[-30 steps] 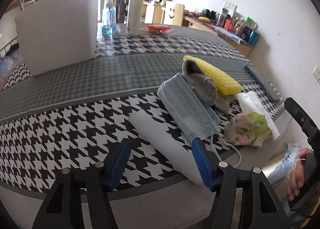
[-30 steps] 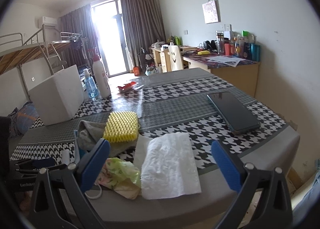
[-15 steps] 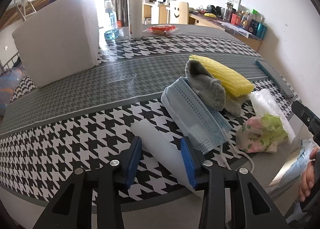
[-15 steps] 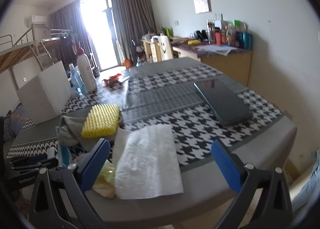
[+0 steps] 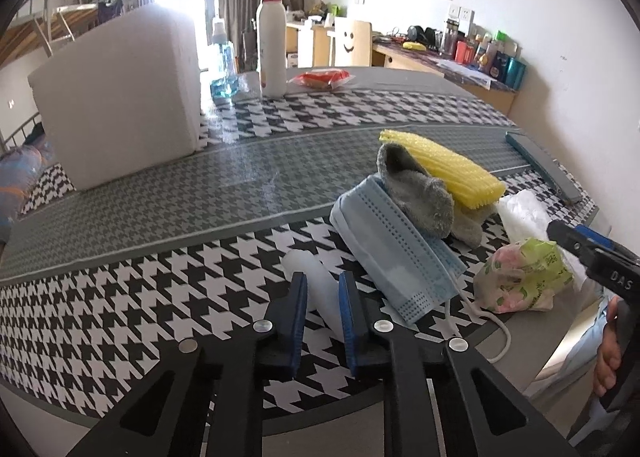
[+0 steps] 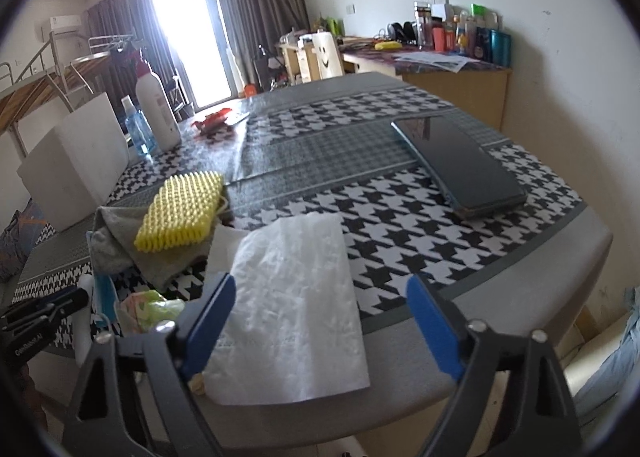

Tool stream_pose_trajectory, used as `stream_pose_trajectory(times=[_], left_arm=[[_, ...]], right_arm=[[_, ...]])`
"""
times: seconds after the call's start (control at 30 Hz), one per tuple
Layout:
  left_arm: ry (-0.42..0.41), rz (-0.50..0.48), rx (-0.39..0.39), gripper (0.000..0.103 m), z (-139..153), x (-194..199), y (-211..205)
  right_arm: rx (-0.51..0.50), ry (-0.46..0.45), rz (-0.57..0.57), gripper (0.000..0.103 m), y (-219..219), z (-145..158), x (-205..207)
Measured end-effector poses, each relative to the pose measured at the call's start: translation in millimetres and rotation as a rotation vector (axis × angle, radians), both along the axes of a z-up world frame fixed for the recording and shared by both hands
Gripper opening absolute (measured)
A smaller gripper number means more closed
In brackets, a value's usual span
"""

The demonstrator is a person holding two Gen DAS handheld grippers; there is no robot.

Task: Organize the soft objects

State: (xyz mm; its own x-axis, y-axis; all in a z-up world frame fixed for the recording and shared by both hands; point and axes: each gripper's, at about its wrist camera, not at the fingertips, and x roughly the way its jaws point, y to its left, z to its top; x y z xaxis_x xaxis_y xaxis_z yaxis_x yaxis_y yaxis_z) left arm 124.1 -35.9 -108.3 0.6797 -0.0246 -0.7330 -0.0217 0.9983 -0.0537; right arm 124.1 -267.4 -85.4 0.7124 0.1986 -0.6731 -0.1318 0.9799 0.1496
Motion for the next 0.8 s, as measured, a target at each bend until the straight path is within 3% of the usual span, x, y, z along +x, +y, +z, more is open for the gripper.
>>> stream_pose_trajectory(times=[0.17, 0.37, 0.57, 0.73, 0.8], left_arm=[[0.003, -0.011, -0.013, 0.015, -0.9, -1.2, 5.8], [-0.029, -0.036, -0.016, 0.014, 2.8, -7.9, 7.5], [-0.064, -0.054, 0.002, 0.009, 8.7, -12.6, 6.6], [-0.062, -0.061, 0.005, 0.009, 9.7, -14.0, 5.6], [-0.065, -0.055, 0.015, 0.009, 10.6, -16.5, 5.9]], right_arm=[[-0.032, 0.010, 0.039, 0.081, 9.5, -0.1, 0.0], [-0.082, 0.038, 0.061, 0.066, 20.6, -4.8, 4.4], [-0.121, 0.046, 0.068, 0.045, 24.8, -5.8, 6.6], [-0.127, 0.054, 0.045, 0.014, 20.7, -4.4, 9.4], [-0.118, 0.055, 0.044, 0.010, 19.6, -4.0, 10.6]])
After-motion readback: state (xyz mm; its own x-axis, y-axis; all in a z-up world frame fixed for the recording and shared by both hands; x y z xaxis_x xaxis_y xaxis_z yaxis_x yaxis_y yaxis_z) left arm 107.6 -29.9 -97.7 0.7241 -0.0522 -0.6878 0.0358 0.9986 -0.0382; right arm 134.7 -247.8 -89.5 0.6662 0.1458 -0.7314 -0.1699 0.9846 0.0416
